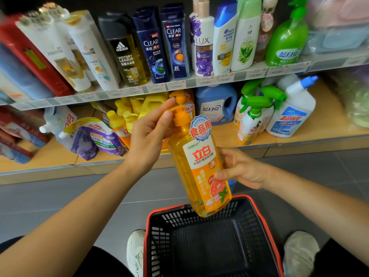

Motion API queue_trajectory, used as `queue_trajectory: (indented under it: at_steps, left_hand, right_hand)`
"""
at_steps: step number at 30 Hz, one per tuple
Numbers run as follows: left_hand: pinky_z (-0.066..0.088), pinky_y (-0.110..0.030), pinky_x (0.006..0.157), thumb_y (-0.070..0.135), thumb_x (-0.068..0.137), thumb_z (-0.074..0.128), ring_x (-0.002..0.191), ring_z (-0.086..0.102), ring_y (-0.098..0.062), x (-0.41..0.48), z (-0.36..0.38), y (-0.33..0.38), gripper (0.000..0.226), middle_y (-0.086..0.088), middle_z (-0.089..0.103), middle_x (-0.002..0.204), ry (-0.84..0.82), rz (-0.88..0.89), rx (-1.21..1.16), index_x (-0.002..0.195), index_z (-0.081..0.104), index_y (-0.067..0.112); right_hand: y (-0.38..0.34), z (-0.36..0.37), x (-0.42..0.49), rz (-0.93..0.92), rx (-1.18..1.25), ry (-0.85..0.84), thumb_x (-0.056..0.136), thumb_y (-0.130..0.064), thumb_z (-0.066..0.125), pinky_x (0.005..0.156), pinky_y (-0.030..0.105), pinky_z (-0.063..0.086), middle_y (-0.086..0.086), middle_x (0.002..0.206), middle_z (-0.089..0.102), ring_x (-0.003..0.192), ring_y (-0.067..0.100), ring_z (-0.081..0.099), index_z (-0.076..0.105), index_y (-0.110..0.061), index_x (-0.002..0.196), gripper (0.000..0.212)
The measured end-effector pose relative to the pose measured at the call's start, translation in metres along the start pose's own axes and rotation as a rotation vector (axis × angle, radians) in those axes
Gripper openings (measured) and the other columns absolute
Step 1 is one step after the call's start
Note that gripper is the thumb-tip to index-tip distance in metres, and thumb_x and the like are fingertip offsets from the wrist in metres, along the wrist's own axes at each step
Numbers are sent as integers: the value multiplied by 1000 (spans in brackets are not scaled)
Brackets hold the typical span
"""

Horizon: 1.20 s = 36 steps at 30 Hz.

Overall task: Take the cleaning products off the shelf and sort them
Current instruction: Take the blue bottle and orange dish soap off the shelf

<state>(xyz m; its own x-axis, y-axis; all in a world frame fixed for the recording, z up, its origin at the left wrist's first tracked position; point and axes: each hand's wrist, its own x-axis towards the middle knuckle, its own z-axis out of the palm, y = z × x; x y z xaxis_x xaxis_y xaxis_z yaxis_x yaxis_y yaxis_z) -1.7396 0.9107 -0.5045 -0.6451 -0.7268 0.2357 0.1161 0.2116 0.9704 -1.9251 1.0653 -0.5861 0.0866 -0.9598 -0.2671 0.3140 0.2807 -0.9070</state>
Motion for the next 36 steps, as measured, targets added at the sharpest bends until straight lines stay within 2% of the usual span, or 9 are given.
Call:
queue_trajectory:
  at_steps: [6, 10, 13, 16, 21, 25, 27, 31, 36]
  left_hand:
    - [56, -34, 93, 22, 109, 40, 119, 66, -26, 7, -10, -7, 35, -9, 69, 129, -27, -62, -122, 138, 58, 14]
    - [58, -35, 91, 22, 104, 46, 116, 68, -27, 6, -8, -6, 35, -8, 71, 126, 14, -85, -134, 134, 61, 12]
    - [61, -36, 85, 20, 104, 51, 105, 73, -26, 7, -8, -6, 32, -6, 74, 117, 122, -94, -66, 133, 62, 10]
    - [60, -27, 77, 22, 104, 54, 97, 74, -17, 4, -5, -10, 31, 2, 76, 113, 173, -145, 11, 134, 59, 18]
    - [58, -34, 83, 41, 93, 63, 105, 68, -22, -19, 5, -31, 42, -5, 72, 116, -42, -416, -12, 131, 61, 24]
    - [57, -29, 87, 34, 78, 72, 104, 70, -11, -41, 15, -50, 49, 5, 74, 115, -267, -463, 48, 126, 63, 24]
    - [56, -31, 93, 31, 75, 79, 110, 69, -15, -50, 22, -59, 56, 4, 74, 118, -326, -492, 97, 127, 62, 21]
    - [52, -38, 102, 33, 72, 86, 119, 66, -18, -56, 32, -65, 70, 2, 71, 127, -333, -458, 57, 134, 55, 22]
    - [53, -47, 102, 22, 72, 87, 121, 66, -27, -55, 36, -63, 76, -7, 68, 131, -215, -400, -78, 139, 52, 17]
  right_hand:
    - [-1, -2, -1, -2, 23, 31, 58, -30, 97, 109, 62, 40, 30, 136, 57, 129, 49, 51, 57, -13, 135, 88]
    - [2, -4, 0, -33, -15, 53, 78, -2, 73, 109, 67, 37, 27, 135, 59, 128, 48, 53, 56, -14, 136, 62]
    - [3, -4, 1, -47, -21, 80, 79, 0, 69, 107, 62, 43, 26, 132, 62, 124, 45, 57, 55, -15, 137, 62]
    - [1, -2, 2, -79, -16, 115, 78, -3, 73, 102, 55, 50, 23, 129, 65, 121, 42, 61, 54, -15, 139, 65]
    - [-6, -3, 3, -158, -36, 243, 75, -6, 78, 89, 42, 57, 18, 121, 71, 113, 36, 68, 54, -18, 140, 70]
    - [-10, -5, 0, -219, -43, 307, 71, -10, 82, 85, 38, 58, 16, 117, 73, 109, 31, 70, 56, -21, 138, 73]
    - [-12, -5, -1, -228, -38, 339, 68, -12, 84, 82, 36, 59, 14, 114, 74, 106, 30, 71, 58, -22, 136, 73]
    - [-13, 0, -2, -238, -3, 382, 68, -14, 85, 76, 35, 60, 13, 111, 75, 103, 29, 73, 62, -23, 130, 68]
    - [-17, 2, -2, -227, 68, 385, 76, -27, 80, 90, 53, 57, 14, 125, 69, 113, 33, 68, 63, -16, 128, 56]
